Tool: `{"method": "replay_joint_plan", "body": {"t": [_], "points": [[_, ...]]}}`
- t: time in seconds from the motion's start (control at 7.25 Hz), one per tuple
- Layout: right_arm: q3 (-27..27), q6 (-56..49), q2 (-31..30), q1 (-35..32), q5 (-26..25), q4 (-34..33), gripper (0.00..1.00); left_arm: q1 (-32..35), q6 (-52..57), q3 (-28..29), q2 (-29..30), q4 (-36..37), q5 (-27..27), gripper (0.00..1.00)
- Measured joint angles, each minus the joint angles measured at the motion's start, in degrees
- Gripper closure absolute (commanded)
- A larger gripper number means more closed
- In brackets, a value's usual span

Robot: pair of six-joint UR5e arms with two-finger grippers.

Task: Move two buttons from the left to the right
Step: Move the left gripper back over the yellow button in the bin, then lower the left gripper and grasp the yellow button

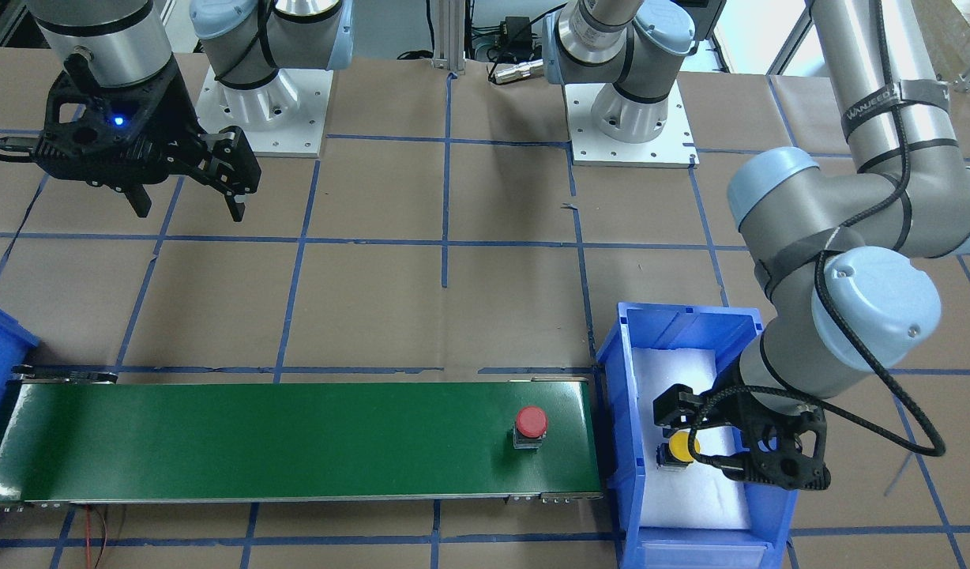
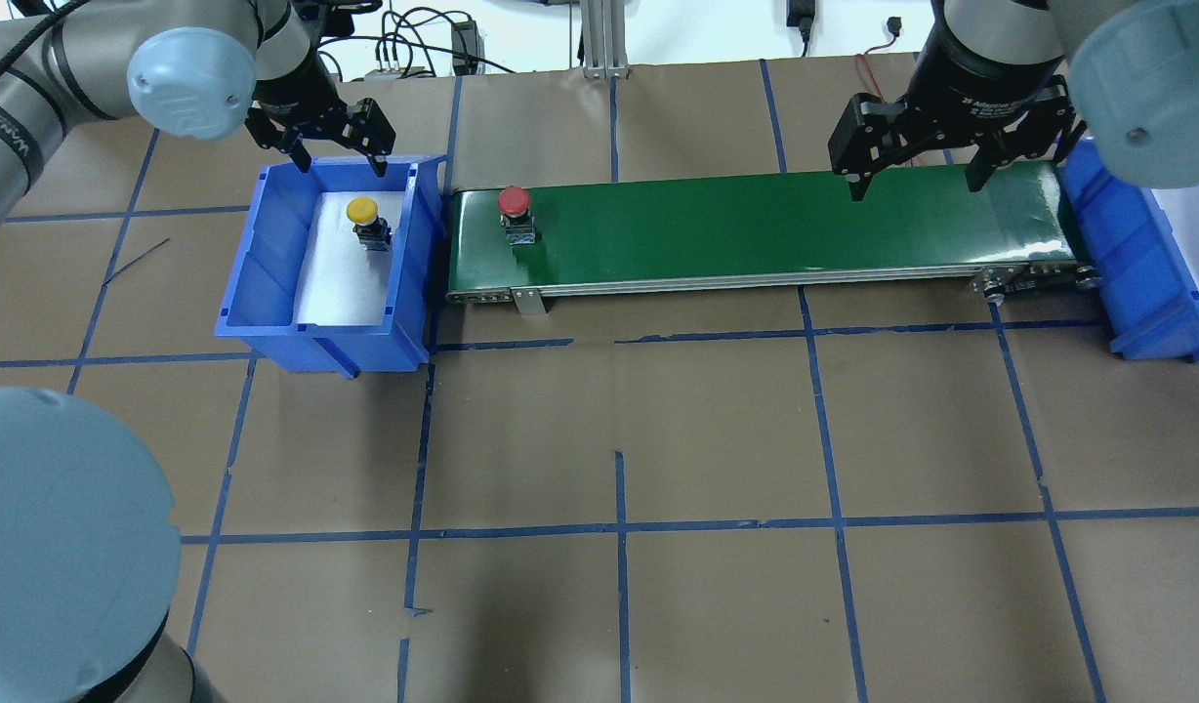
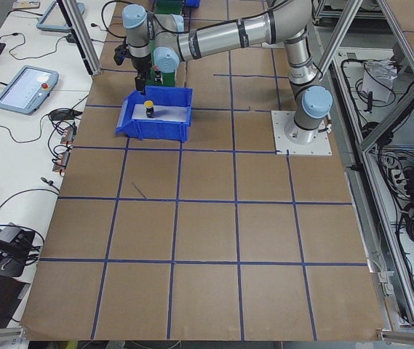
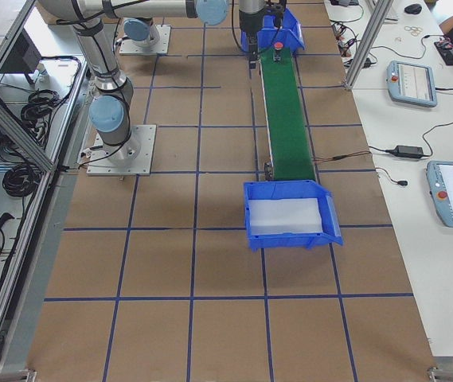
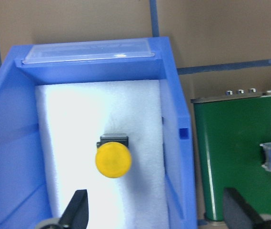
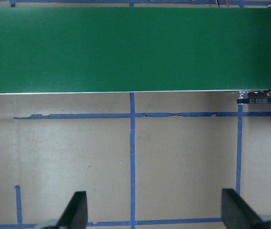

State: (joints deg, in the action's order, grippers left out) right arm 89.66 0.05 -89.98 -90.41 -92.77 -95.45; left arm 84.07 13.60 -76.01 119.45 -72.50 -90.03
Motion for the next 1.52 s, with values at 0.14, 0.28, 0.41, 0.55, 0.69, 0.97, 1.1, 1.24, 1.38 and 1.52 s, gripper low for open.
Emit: {"method": "replay_joint_plan", "body": {"t": [0.14, 0.28, 0.41, 0.55, 0.69, 0.97, 1.1, 1.24, 1.38, 1.52], "points": [[0.06, 0.04, -0.06, -0.07, 0.05, -0.20, 0.00, -1.00, 0.86, 1.22, 1.68, 0.10, 0.04, 0.00], [0.07, -0.01, -0.08, -0.12, 0.05, -0.34, 0.00, -1.61, 1.03, 1.29, 2.66, 0.24, 0.22, 0.00], [0.04, 0.04, -0.10, -0.12, 0.05, -0.39, 0.00, -1.85, 0.91, 0.11, 3.07, 1.22, 0.61, 0.00], [0.00, 0.14, -0.11, -0.12, 0.05, -0.31, 0.00, -1.93, 0.68, -1.24, 3.29, 2.90, 1.23, 0.00], [0.00, 0.16, -0.11, -0.14, 0.06, -0.29, 0.00, -1.95, -0.12, -1.99, 3.42, 3.83, 1.67, 0.00], [0.06, 0.13, 0.05, -0.19, 0.28, -0.53, 0.00, -1.98, -4.25, -2.40, 3.60, 4.36, 3.54, 0.00], [0.06, 0.07, 0.16, -0.19, 0.56, -0.56, 0.00, -1.98, -4.98, -2.72, 3.58, 4.50, 4.46, 0.00], [0.05, -0.07, 0.20, -0.13, 0.80, -0.55, 0.00, -1.98, -5.10, -3.10, 3.54, 4.59, 4.81, 0.01], [0.05, -0.16, 0.23, -0.08, 0.88, -0.40, 0.00, -1.98, -5.35, -3.47, 3.52, 4.62, 4.92, 0.01], [0.05, -0.20, 0.24, 0.05, 0.91, -0.14, 0.00, -1.98, -5.68, -3.77, 3.53, 4.64, 5.02, 0.02]]}}
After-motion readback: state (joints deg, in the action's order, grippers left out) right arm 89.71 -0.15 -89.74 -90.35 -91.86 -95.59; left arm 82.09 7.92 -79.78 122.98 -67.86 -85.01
